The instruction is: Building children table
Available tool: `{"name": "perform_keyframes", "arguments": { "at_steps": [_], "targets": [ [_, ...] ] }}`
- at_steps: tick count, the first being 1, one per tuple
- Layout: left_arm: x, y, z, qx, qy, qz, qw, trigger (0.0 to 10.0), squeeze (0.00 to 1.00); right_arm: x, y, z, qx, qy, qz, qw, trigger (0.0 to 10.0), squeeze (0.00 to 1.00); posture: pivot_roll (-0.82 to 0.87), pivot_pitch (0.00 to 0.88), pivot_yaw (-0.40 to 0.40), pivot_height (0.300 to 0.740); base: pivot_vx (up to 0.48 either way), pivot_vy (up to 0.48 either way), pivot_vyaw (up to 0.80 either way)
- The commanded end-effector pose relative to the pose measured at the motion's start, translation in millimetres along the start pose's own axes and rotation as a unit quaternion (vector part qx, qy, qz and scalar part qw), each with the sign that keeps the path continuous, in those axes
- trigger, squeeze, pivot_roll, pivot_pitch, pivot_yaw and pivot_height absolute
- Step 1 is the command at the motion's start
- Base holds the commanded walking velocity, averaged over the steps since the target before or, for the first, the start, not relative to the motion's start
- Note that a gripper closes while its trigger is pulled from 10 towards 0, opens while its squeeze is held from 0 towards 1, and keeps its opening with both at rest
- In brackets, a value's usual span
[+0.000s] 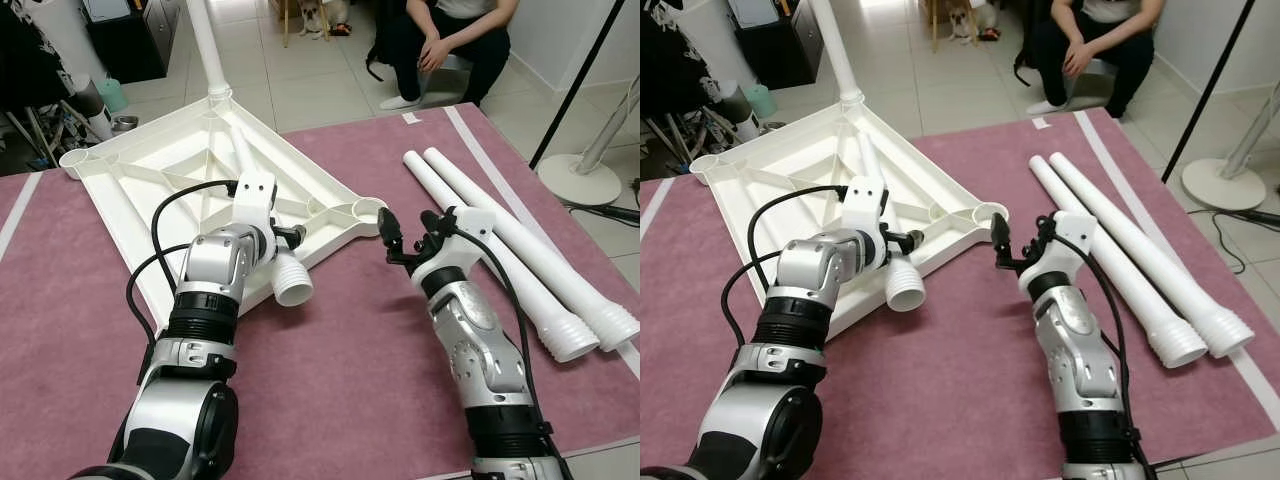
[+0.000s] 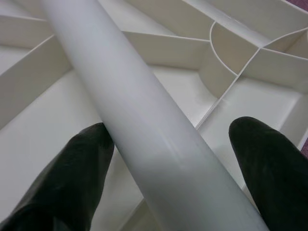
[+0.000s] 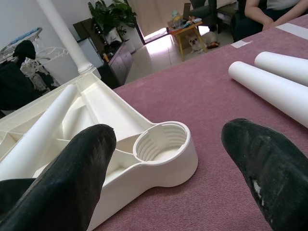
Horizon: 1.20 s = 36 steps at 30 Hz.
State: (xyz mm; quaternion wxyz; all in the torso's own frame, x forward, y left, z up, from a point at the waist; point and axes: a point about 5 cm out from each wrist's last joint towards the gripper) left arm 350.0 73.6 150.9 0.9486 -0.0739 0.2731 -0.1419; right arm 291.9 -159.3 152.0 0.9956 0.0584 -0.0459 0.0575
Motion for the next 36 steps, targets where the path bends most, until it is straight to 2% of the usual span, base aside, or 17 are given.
{"name": "perform_keyframes", "arguments": {
  "at_steps": [1, 8, 17, 23, 24, 25, 26, 27, 28, 29, 30, 31, 32, 33, 34, 36],
  "targets": [
    [7.6, -9.6, -23.3, -0.018, 0.03, 0.126, 0.991, 0.0, 0.0, 1.2, 3.0, 0.5, -0.003, -0.002, 0.002, 1.0, 10.0, 0.0, -0.03, 0.0, 0.163, 0.74, 0.0, 0.0, 0.0],
    [8.7, -3.0, -20.7, -0.002, 0.019, 0.128, 0.992, 0.0, 0.0, 2.0, 0.7, 3.4, -0.002, -0.009, -0.004, 1.0, 10.0, 0.0, -0.03, 0.0, 0.167, 0.74, 0.0, 0.0, 0.0],
    [1.9, 2.2, -12.4, 0.007, -0.003, 0.121, 0.993, 0.0, 0.0, 9.3, 0.3, 24.9, 0.005, -0.047, 0.0, 0.999, 10.0, 0.0, -0.03, 0.0, 0.158, 0.74, 0.0, 0.0, 0.0],
    [-15.5, 6.1, 18.2, 0.042, -0.091, 0.131, 0.986, 0.0, 0.0, 13.5, 0.4, 39.4, 0.054, -0.074, 0.01, 0.996, 10.0, 0.0, -0.03, 0.0, 0.147, 0.74, 0.0, 0.0, 0.0],
    [-21.2, 3.3, 29.1, 0.03, -0.122, 0.117, 0.985, 0.0, 0.0, 14.1, 1.0, 40.9, 0.078, -0.078, 0.016, 0.994, 10.0, 0.0, -0.03, 0.0, 0.145, 0.74, 0.0, 0.0, 0.0],
    [-21.2, 3.3, 29.1, 0.03, -0.122, 0.117, 0.985, 0.0, 0.0, 14.1, 1.0, 40.9, 0.078, -0.078, 0.016, 0.994, 10.0, 0.0, -0.03, 0.0, 0.145, 0.74, 0.0, 0.0, 0.0],
    [-28.8, 0.1, 41.9, 0.025, -0.162, 0.104, 0.981, 3.3, 0.0, 14.3, 1.7, 42.9, 0.107, -0.083, 0.026, 0.99, 10.0, 0.0, -0.03, 0.0, 0.145, 0.74, 0.0, 0.0, 0.0],
    [-28.8, 0.1, 41.9, 0.025, -0.162, 0.104, 0.981, 3.3, 0.0, 14.3, 1.7, 42.9, 0.107, -0.083, 0.026, 0.99, 10.0, 0.0, -0.03, 0.0, 0.145, 0.74, 0.0, 0.0, 0.0],
    [-37.5, -4.3, 54.6, 0.014, -0.202, 0.075, 0.976, 10.0, 0.0, 14.4, 4.1, 46.5, 0.147, -0.091, 0.047, 0.984, 10.0, 0.0, -0.03, 0.0, 0.143, 0.74, 0.0, 0.0, 0.0],
    [-43.6, -7.1, 62.5, 0.008, -0.227, 0.056, 0.972, 10.0, 0.0, 14.2, 5.8, 49.1, 0.174, -0.098, 0.062, 0.978, 10.0, 0.0, -0.03, 0.0, 0.143, 0.74, 0.0, 0.0, 0.0],
    [-43.6, -7.1, 62.5, 0.008, -0.227, 0.056, 0.972, 10.0, 0.0, 14.2, 5.8, 49.1, 0.174, -0.098, 0.062, 0.978, 10.0, 0.0, -0.03, 0.0, 0.143, 0.74, 0.0, 0.0, 0.0],
    [-50.2, -12.9, 68.9, 0.009, -0.252, 0.013, 0.967, 10.0, 0.0, 13.6, 9.6, 56.4, 0.191, -0.113, 0.09, 0.971, 10.0, 0.0, -0.03, 0.0, 0.143, 0.74, 0.0, 0.0, 0.0],
    [-50.2, -12.9, 68.9, 0.009, -0.252, 0.013, 0.967, 10.0, 0.0, 13.6, 9.6, 56.4, 0.191, -0.113, 0.09, 0.971, 10.0, 0.0, -0.03, 0.0, 0.143, 0.74, 0.0, 0.0, 0.0],
    [-54.1, -18.2, 71.0, 0.008, -0.262, -0.029, 0.965, 10.0, 0.0, 13.1, 12.6, 62.4, 0.198, -0.123, 0.112, 0.966, 10.0, 0.0, -0.03, 0.0, 0.138, 0.74, 0.0, 0.0, 0.0],
    [-54.1, -18.2, 71.0, 0.008, -0.262, -0.029, 0.965, 10.0, 0.0, 13.1, 12.6, 62.4, 0.198, -0.123, 0.112, 0.966, 10.0, 0.0, -0.03, 0.0, 0.138, 0.74, 0.0, 0.0, 0.0],
    [-62.5, -33.3, 67.1, 0.007, -0.264, -0.141, 0.954, 10.0, 0.0, 12.2, 22.7, 77.3, 0.202, -0.143, 0.173, 0.953, 10.0, 0.0, -0.04, 0.0, 0.135, 0.74, 0.0, 0.0, 0.0]
  ]
}}
Point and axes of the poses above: a point about 5 cm out from each wrist's last joint towards the gripper, its own x axis pointing out of the wrist towards the gripper, its own z axis along the axis of the wrist's last joint, y = z × x, and after that the axes turned 6 degrees about -x, right-handed
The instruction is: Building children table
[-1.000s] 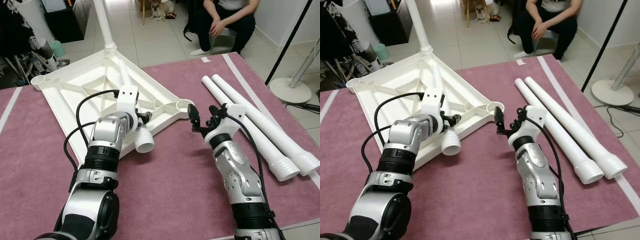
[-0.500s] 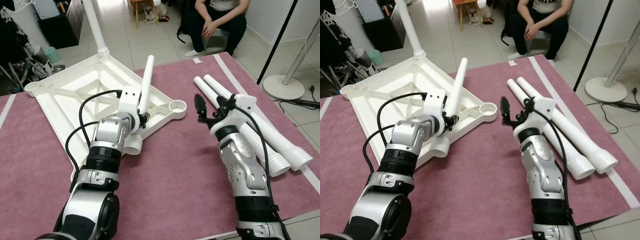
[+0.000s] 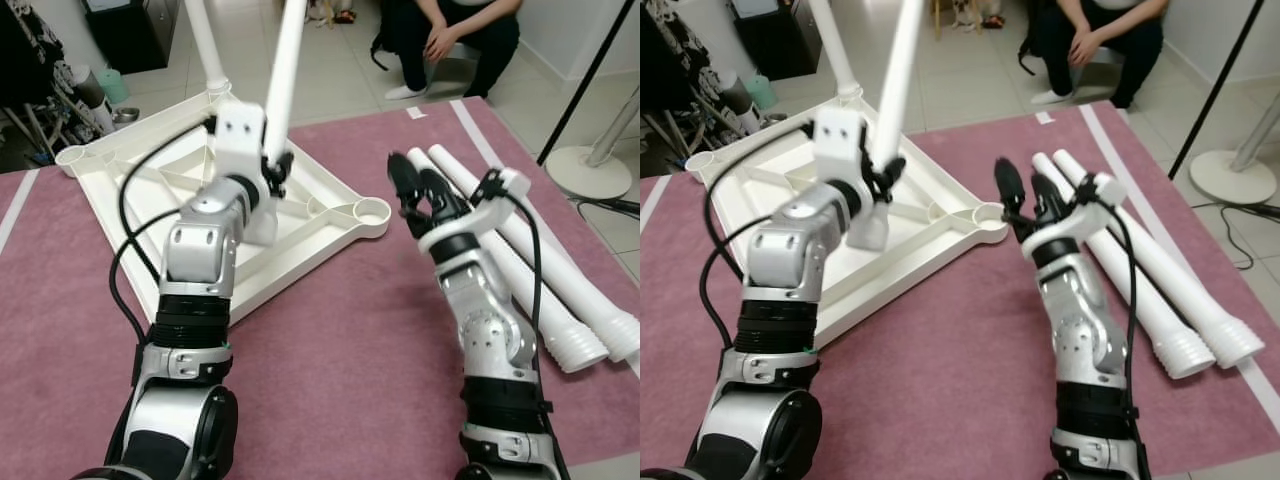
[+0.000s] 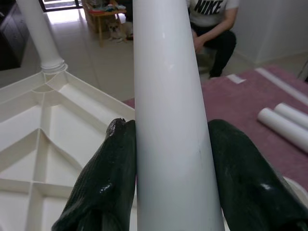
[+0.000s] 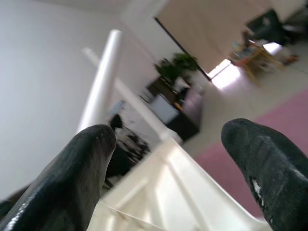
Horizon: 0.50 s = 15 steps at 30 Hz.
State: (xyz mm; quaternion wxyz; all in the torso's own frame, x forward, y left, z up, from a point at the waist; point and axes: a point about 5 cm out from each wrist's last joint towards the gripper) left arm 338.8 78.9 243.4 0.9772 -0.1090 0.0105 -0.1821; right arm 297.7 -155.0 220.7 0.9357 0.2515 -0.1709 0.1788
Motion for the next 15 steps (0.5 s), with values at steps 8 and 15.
{"name": "perform_keyframes", "arguments": {
  "at_steps": [8, 15],
  "targets": [
    [-26.3, -47.9, -2.0, -0.039, -0.047, -0.239, 0.969, 10.0, 0.0, 17.6, 43.9, 32.0, 0.074, -0.016, 0.183, 0.98, 10.0, 0.0, -0.05, 0.0, 0.113, 0.74, 0.0, 0.0, 0.0],
    [-39.3, -58.9, 1.9, -0.038, -0.074, -0.311, 0.947, 10.0, 0.0, 30.4, 41.5, 35.6, 0.099, 0.007, 0.193, 0.976, 10.0, 0.0, -0.05, 0.0, 0.103, 0.74, 0.0, 0.0, 0.0]
  ]
}}
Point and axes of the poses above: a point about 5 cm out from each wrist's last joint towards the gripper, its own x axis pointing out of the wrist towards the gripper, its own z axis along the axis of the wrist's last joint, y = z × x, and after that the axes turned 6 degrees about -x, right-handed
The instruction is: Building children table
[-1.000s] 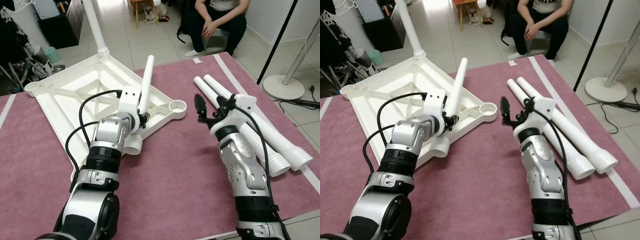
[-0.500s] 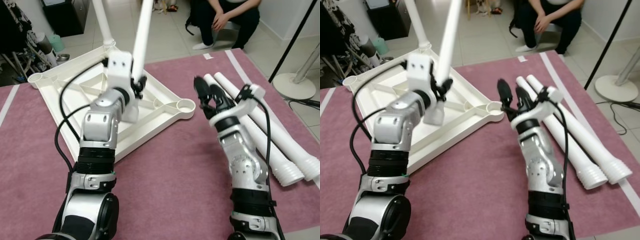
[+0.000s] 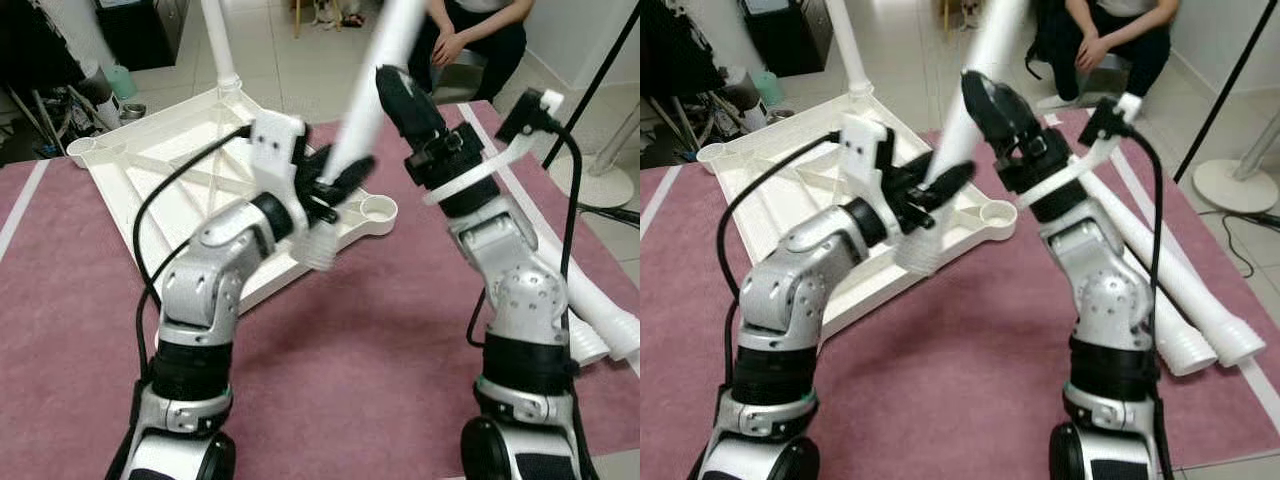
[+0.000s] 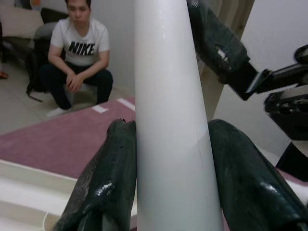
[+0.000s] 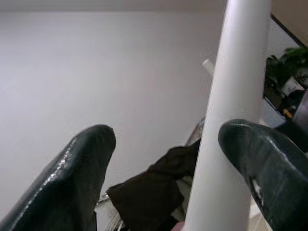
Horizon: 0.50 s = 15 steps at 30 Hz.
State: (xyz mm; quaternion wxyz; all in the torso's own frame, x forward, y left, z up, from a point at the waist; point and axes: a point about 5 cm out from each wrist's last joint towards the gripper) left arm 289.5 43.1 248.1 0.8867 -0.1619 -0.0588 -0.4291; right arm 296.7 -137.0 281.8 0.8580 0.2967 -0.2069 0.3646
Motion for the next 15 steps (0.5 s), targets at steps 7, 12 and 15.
{"name": "perform_keyframes", "arguments": {
  "at_steps": [7, 12, 15],
  "targets": [
    [1.4, -14.1, 11.3, 0.018, -0.044, -0.042, 0.998, 10.0, 0.0, -5.6, -3.2, -22.8, 0.065, 0.057, -0.006, 0.996, 10.0, 0.0, -0.04, 0.0, 0.088, 0.74, 0.0, 0.0, 0.0],
    [7.7, -8.8, 7.9, 0.045, -0.041, -0.007, 0.998, 10.0, 0.0, -11.3, 4.7, -29.8, 0.067, 0.071, 0.01, 0.995, 10.0, 0.0, -0.04, 0.0, 0.088, 0.74, 0.0, 0.0, 0.0],
    [12.8, -6.3, 8.8, 0.049, -0.047, 0.016, 0.998, 10.0, 0.0, -17.6, 8.9, -35.8, 0.068, 0.078, 0.011, 0.995, 10.0, 0.0, -0.04, 0.0, 0.094, 0.74, 0.0, 0.0, 0.0]
  ]
}}
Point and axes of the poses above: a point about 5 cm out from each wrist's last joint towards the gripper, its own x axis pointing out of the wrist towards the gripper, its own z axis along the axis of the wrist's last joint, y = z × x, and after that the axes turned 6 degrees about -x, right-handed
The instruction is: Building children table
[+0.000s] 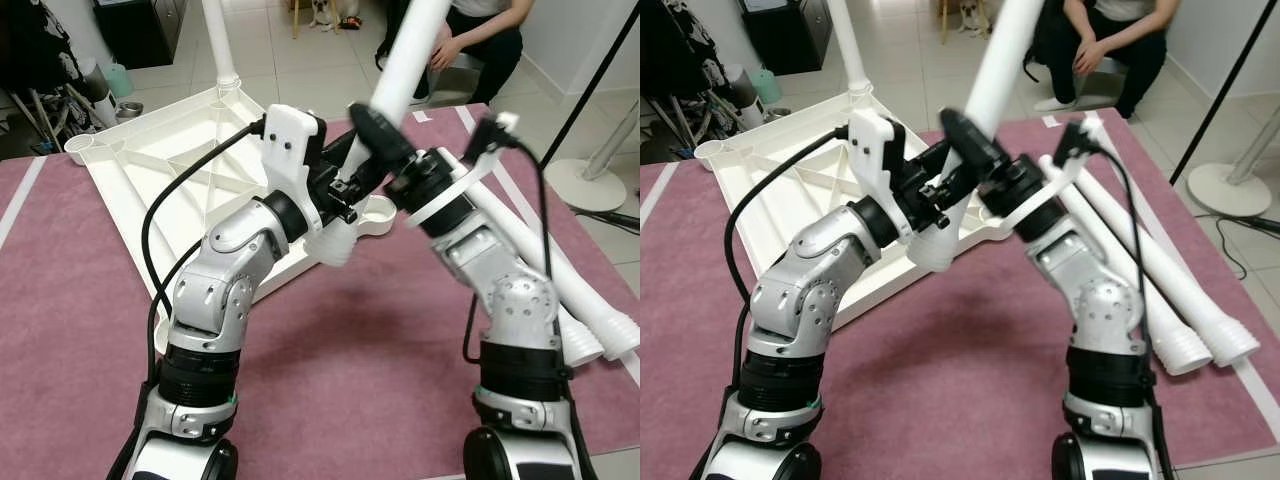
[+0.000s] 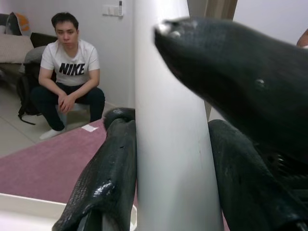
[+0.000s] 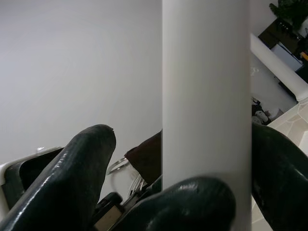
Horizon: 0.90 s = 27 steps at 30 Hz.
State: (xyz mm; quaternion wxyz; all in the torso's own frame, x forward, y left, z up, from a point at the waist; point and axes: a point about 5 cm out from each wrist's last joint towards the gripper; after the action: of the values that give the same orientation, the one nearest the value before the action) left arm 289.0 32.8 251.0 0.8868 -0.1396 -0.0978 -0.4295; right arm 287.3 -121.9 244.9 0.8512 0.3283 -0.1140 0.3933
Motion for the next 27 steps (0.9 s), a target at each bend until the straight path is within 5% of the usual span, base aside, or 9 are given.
{"name": "perform_keyframes", "arguments": {
  "at_steps": [1, 18, 19, 21, 22, 27],
  "targets": [
    [6.1, 0.5, 11.1, 0.009, -0.025, 0.022, 0.999, 10.0, 0.0, -0.9, 5.6, -2.7, -0.001, 0.005, 0.011, 1.0, 10.0, 0.0, -0.04, 0.0, 0.099, 0.74, 0.0, 0.0, 0.0],
    [-2.0, -8.9, -0.1, 0.037, -0.008, -0.029, 0.999, 10.0, 0.0, 1.5, -0.8, 16.3, -0.004, -0.004, 0.012, 1.0, 10.0, 0.0, -0.04, 0.0, 0.098, 0.74, 0.0, 0.0, 0.0],
    [-3.1, -8.7, -2.1, 0.043, -0.004, -0.028, 0.999, 10.0, 0.0, 1.5, -0.7, 17.0, -0.002, -0.005, 0.013, 1.0, 4.6, 0.0, -0.04, 0.0, 0.095, 0.74, 0.0, 0.0, 0.0],
    [-3.6, -8.6, -3.2, 0.046, -0.002, -0.028, 0.999, 10.0, 0.0, 1.4, -0.7, 17.4, 0.0, -0.005, 0.013, 1.0, 4.6, 0.0, -0.04, 0.0, 0.095, 0.74, 0.0, 0.0, 0.0],
    [-3.9, -8.6, -4.2, 0.048, 0.0, -0.027, 0.998, 10.0, 0.0, 1.4, -0.5, 17.6, 0.003, -0.006, 0.015, 1.0, 0.0, 0.0, -0.04, 0.0, 0.095, 0.74, 0.0, 0.0, 0.0],
    [-3.9, -7.8, -6.0, 0.053, 0.003, -0.02, 0.998, 10.0, 0.0, 0.7, 0.4, 17.0, 0.014, -0.006, 0.019, 1.0, 0.0, 0.0, -0.04, 0.0, 0.093, 0.74, 0.0, 0.0, 0.0]
  ]
}}
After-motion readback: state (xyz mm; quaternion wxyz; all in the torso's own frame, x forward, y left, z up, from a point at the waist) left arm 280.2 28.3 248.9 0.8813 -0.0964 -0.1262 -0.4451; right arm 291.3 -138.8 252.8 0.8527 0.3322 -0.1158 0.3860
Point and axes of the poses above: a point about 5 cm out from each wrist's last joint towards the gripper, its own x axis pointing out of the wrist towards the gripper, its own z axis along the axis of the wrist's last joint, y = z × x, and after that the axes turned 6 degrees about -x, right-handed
